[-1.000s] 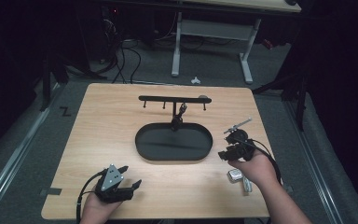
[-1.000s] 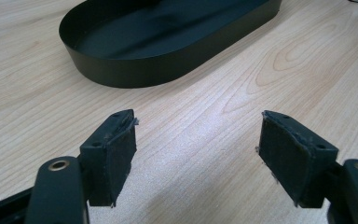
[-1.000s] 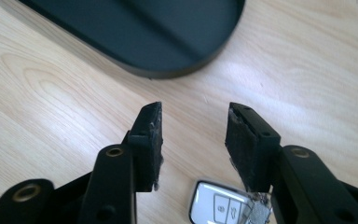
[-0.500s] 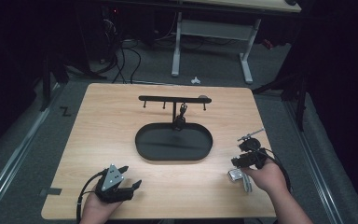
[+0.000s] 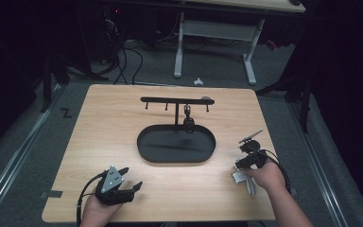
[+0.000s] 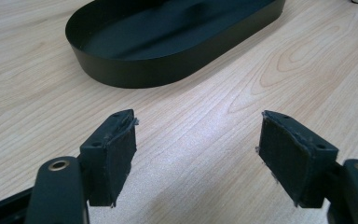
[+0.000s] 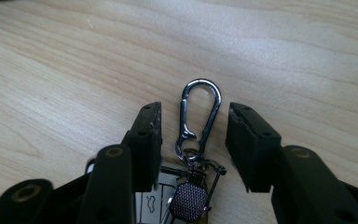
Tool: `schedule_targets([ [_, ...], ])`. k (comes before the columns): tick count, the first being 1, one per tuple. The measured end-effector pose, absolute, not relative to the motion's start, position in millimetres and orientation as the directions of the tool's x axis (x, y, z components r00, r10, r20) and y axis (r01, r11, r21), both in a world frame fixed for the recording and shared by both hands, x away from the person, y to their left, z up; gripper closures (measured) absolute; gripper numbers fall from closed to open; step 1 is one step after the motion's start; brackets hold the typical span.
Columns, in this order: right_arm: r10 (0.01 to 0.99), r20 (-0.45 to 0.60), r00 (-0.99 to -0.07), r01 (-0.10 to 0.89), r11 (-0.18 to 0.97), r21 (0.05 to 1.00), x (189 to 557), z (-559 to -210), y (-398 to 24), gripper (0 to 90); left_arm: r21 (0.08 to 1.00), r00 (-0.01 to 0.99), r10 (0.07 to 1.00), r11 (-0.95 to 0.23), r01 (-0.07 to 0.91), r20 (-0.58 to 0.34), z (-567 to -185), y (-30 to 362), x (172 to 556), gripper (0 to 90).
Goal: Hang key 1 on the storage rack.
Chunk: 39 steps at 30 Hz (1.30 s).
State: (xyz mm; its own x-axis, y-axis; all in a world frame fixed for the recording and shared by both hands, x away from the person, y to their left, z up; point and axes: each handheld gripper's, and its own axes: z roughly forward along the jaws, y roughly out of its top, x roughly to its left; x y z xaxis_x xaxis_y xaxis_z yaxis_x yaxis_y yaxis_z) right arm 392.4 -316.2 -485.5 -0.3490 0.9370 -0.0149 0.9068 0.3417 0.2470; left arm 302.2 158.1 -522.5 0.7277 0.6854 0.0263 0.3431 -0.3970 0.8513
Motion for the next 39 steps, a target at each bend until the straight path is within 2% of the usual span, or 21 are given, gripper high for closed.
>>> schedule_targets([
  [3,0.938,-0.024,-0.345,0.913,0.342,0.222,392.8,-489.8,-316.3,59.0,0.851,0.728,0.685,-0.397,0.343,0.026,-522.7,157.7,302.6,27.8],
  [6,0.941,-0.015,-0.338,0.912,0.331,0.240,392.4,-490.0,-317.3,61.2,0.850,0.731,0.682,-0.401,0.342,0.028,-522.7,156.9,302.6,27.8],
  [11,0.942,-0.013,-0.335,0.915,0.328,0.234,393.8,-489.5,-318.4,70.9,0.853,0.730,0.683,-0.397,0.339,0.027,-522.0,156.9,301.6,27.8],
  [35,0.951,0.026,-0.307,0.929,0.294,0.226,396.4,-487.8,-321.4,74.7,0.851,0.736,0.677,-0.400,0.341,0.024,-522.5,157.5,302.9,27.8],
  [36,0.950,0.030,-0.310,0.926,0.294,0.237,396.0,-487.0,-321.5,76.2,0.852,0.735,0.677,-0.399,0.340,0.024,-522.6,157.4,302.8,27.8],
  [37,0.950,0.028,-0.310,0.924,0.295,0.243,395.8,-484.5,-321.6,83.3,0.852,0.736,0.677,-0.399,0.340,0.023,-522.6,157.2,302.8,27.8],
  [39,0.950,0.022,-0.310,0.921,0.295,0.254,395.7,-479.1,-321.7,85.2,0.851,0.738,0.674,-0.401,0.339,0.024,-522.6,156.8,302.8,27.8],
])
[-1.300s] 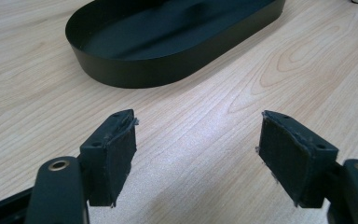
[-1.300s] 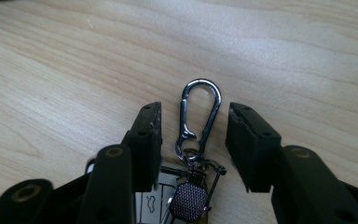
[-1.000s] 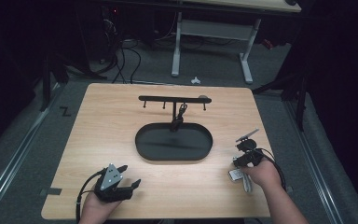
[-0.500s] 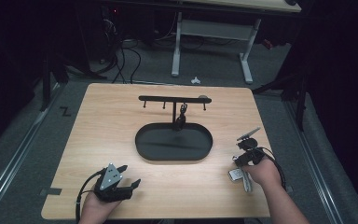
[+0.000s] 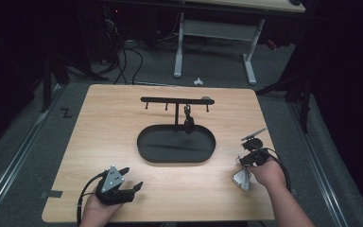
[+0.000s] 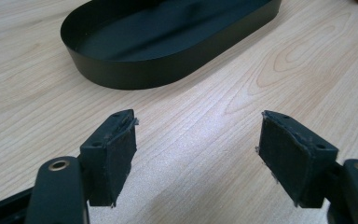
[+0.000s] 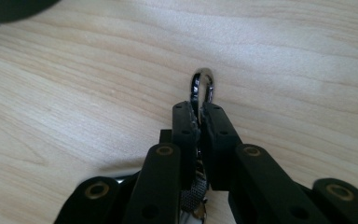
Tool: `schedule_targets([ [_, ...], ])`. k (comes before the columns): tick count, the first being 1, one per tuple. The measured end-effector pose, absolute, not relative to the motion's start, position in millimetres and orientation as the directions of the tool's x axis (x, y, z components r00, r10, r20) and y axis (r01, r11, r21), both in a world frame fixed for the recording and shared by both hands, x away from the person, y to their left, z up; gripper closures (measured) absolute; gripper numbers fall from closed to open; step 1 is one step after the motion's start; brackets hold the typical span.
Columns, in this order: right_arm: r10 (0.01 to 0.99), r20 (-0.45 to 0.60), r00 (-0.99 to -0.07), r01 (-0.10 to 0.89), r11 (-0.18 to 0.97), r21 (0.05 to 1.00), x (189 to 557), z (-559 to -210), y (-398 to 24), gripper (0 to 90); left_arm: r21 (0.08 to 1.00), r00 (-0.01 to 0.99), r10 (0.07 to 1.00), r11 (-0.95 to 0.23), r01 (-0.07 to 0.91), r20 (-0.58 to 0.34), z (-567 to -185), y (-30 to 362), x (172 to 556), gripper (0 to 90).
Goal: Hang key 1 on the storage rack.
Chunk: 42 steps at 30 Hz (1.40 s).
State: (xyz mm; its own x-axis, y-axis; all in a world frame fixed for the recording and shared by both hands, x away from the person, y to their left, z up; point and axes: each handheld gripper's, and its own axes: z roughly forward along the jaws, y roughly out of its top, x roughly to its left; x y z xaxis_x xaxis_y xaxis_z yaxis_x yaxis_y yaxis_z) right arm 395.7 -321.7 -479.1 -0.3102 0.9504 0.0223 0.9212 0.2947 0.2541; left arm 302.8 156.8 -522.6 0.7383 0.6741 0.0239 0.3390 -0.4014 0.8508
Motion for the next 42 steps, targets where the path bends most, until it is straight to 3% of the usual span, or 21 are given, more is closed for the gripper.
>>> schedule_targets([
  [9,0.952,-0.008,-0.306,0.921,0.298,0.250,396.6,-480.4,-320.5,84.7,0.852,0.741,0.672,-0.401,0.337,0.023,-522.5,156.8,302.7,27.9],
  [18,0.964,0.071,-0.255,0.931,0.224,0.289,396.1,-482.0,-333.6,84.7,0.849,0.745,0.667,-0.407,0.337,0.024,-523.1,156.1,303.2,27.9],
  [29,0.967,0.023,-0.254,0.935,0.239,0.262,394.6,-486.0,-338.0,81.6,0.847,0.751,0.660,-0.414,0.334,0.026,-523.5,154.7,302.8,27.9],
  [34,0.965,0.013,-0.261,0.933,0.249,0.260,395.2,-487.0,-334.9,75.8,0.846,0.753,0.658,-0.417,0.333,0.027,-523.8,154.5,303.0,27.9],
  [39,0.961,-0.027,-0.275,0.929,0.273,0.250,397.0,-487.3,-330.3,63.0,0.846,0.754,0.656,-0.417,0.333,0.027,-523.7,154.4,302.9,27.9],
  [42,0.957,-0.055,-0.284,0.926,0.289,0.244,397.9,-488.2,-328.8,61.5,0.846,0.754,0.656,-0.416,0.332,0.026,-523.7,154.5,302.7,27.9],
])
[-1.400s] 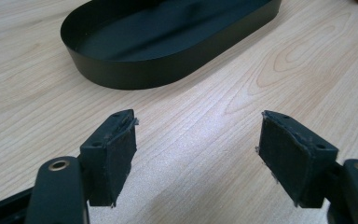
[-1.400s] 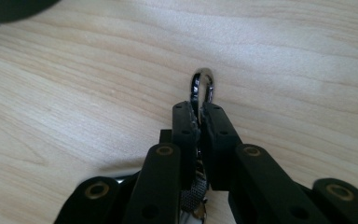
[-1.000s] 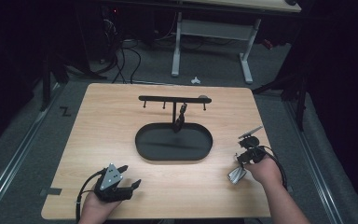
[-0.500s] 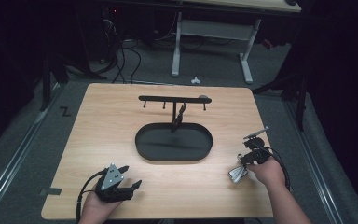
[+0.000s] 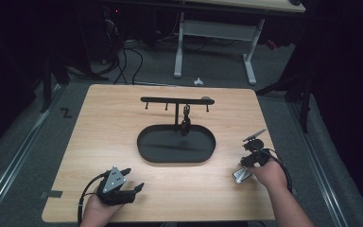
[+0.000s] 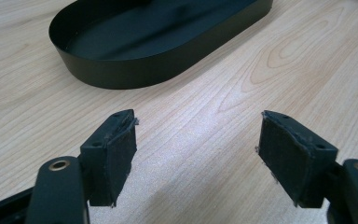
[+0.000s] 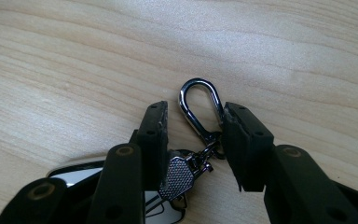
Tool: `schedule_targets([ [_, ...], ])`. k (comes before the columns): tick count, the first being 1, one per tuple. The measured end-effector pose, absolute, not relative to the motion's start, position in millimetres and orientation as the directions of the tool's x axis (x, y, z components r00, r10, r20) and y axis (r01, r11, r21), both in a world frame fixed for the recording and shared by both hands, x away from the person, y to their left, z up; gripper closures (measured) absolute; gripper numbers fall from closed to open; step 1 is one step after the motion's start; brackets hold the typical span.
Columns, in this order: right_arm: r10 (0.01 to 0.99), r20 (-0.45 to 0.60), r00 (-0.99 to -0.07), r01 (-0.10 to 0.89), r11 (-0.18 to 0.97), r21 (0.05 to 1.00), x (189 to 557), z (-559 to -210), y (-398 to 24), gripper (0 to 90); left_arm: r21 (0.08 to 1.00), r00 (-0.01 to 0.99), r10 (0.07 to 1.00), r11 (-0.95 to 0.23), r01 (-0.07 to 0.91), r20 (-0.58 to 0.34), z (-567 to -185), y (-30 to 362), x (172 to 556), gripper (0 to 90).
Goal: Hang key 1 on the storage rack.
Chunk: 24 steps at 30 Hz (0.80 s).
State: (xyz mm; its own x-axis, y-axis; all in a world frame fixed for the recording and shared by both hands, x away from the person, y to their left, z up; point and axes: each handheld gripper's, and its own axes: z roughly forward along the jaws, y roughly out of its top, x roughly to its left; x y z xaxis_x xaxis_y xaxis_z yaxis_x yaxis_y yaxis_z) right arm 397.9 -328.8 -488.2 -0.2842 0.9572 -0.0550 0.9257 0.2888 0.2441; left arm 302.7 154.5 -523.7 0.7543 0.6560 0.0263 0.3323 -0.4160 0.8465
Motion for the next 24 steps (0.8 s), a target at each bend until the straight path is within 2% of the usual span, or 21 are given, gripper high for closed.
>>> schedule_targets([
  [4,0.951,-0.088,-0.297,0.904,0.310,0.295,396.0,-482.2,-327.9,62.8,0.845,0.755,0.655,-0.418,0.333,0.026,-524.0,154.6,303.1,28.0],
  [9,0.952,-0.070,-0.299,0.922,0.307,0.236,399.6,-485.8,-332.2,54.8,0.843,0.759,0.651,-0.423,0.331,0.029,-524.6,152.9,302.9,28.0],
  [11,0.950,-0.051,-0.307,0.927,0.311,0.210,400.6,-489.1,-333.0,54.4,0.843,0.759,0.650,-0.424,0.331,0.028,-524.4,153.1,302.6,28.0],
  [13,0.952,-0.010,-0.306,0.931,0.301,0.207,401.0,-489.6,-334.8,57.2,0.843,0.758,0.651,-0.423,0.333,0.027,-524.3,153.3,302.6,28.1],
  [15,0.944,-0.013,-0.331,0.928,0.328,0.178,399.1,-487.7,-334.4,71.4,0.843,0.760,0.650,-0.422,0.333,0.025,-524.2,153.4,302.7,28.1],
  [18,0.937,-0.011,-0.349,0.922,0.345,0.178,396.3,-487.7,-331.7,74.8,0.844,0.762,0.647,-0.424,0.329,0.028,-524.1,152.6,302.3,28.2],
  [24,0.944,0.016,-0.330,0.930,0.322,0.177,397.5,-487.5,-330.3,75.3,0.847,0.763,0.646,-0.420,0.326,0.027,-523.4,152.5,301.4,28.2],
])
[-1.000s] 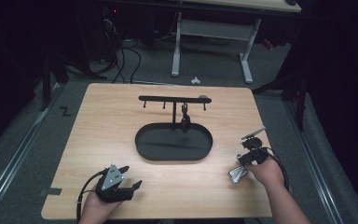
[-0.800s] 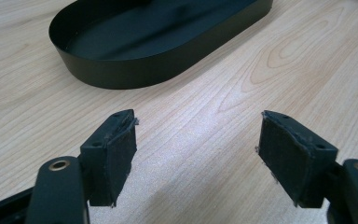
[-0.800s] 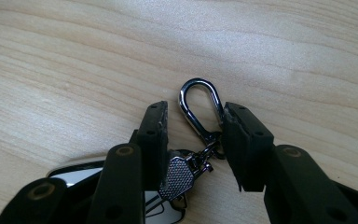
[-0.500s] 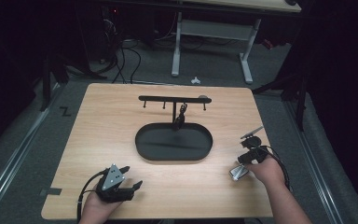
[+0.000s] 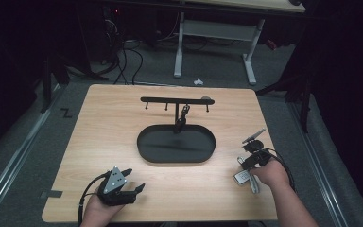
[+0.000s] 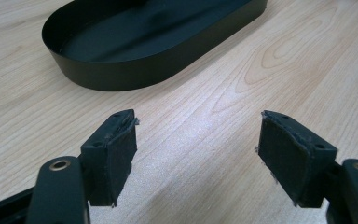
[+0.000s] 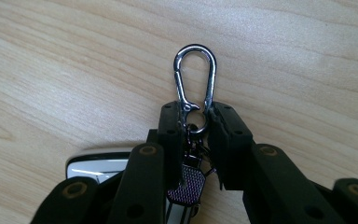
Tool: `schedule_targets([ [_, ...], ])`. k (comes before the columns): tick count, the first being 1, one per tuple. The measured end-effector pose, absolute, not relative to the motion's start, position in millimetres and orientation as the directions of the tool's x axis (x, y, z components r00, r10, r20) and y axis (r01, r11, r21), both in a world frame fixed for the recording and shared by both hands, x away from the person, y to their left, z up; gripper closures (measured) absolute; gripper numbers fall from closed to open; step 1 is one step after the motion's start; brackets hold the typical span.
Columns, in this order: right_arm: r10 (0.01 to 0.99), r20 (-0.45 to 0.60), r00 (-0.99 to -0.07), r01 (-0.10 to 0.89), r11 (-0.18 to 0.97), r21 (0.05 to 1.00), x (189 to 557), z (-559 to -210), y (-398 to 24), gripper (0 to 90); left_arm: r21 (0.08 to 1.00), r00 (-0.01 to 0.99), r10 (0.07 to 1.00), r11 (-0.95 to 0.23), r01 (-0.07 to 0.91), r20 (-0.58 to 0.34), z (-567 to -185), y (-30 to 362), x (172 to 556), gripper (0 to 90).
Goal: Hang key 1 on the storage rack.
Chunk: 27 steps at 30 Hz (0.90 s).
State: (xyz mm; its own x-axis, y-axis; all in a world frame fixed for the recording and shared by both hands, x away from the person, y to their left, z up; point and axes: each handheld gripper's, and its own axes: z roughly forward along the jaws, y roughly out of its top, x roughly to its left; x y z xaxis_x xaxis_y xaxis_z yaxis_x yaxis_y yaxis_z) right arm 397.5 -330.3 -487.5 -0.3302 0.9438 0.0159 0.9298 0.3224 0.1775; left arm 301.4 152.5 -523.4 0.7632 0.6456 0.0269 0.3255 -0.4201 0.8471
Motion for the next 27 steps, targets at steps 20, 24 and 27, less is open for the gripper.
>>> schedule_targets([
  [20,0.929,0.057,-0.366,0.905,0.341,0.255,388.6,-461.6,-319.7,75.7,0.847,0.764,0.645,-0.421,0.325,0.028,-523.6,152.5,301.8,28.3],
  [24,0.924,0.045,-0.379,0.895,0.354,0.273,384.8,-448.1,-316.0,75.7,0.849,0.762,0.647,-0.419,0.323,0.030,-522.7,153.2,301.5,28.3],
  [27,0.923,0.037,-0.384,0.888,0.357,0.290,382.1,-438.8,-313.8,75.7,0.851,0.760,0.649,-0.414,0.322,0.028,-522.4,153.6,301.6,28.3],
])
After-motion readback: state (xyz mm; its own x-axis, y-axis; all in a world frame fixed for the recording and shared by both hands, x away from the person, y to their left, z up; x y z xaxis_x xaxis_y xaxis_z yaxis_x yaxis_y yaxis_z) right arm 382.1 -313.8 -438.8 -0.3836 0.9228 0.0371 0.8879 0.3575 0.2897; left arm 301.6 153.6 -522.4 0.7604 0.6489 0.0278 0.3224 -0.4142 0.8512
